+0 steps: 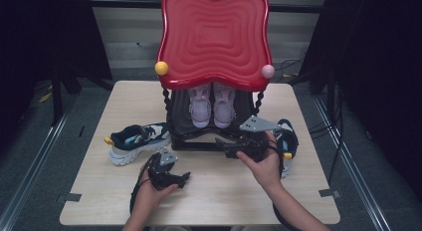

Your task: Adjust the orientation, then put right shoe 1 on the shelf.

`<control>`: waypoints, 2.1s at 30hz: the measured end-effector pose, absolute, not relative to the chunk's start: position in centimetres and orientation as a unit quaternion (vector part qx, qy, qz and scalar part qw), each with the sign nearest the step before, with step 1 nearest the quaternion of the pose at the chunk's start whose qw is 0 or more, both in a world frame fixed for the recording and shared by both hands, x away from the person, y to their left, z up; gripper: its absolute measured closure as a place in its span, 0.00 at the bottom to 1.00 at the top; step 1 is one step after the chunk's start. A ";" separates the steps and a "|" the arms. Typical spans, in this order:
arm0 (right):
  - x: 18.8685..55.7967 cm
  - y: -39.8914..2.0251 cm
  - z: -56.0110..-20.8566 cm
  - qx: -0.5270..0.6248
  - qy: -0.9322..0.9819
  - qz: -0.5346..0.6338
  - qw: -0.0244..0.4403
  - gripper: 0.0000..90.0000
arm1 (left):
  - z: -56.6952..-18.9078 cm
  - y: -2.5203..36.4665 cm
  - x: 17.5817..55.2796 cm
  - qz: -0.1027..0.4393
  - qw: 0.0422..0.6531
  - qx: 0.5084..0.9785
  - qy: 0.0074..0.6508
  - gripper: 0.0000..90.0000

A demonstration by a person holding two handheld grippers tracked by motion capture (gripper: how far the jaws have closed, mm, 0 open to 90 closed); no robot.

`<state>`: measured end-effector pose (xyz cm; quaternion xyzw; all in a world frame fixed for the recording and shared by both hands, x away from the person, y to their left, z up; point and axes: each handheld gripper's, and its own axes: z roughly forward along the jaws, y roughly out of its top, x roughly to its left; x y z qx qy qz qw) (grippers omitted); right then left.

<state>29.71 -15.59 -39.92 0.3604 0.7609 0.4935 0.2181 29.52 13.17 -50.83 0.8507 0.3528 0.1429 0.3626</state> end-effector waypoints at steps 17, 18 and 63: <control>27.8 -17.7 -42.6 0.344 0.798 0.471 0.155 0.16 | -50.8 13.1 29.5 0.143 0.365 0.849 0.355 0.16; 27.7 -17.8 -42.8 0.344 0.799 0.469 0.152 0.16 | -50.8 13.2 29.5 0.143 0.365 0.849 0.355 0.16; 25.0 -22.0 -50.7 0.338 0.853 0.388 0.084 0.16 | -50.8 13.2 29.5 0.142 0.364 0.850 0.354 0.16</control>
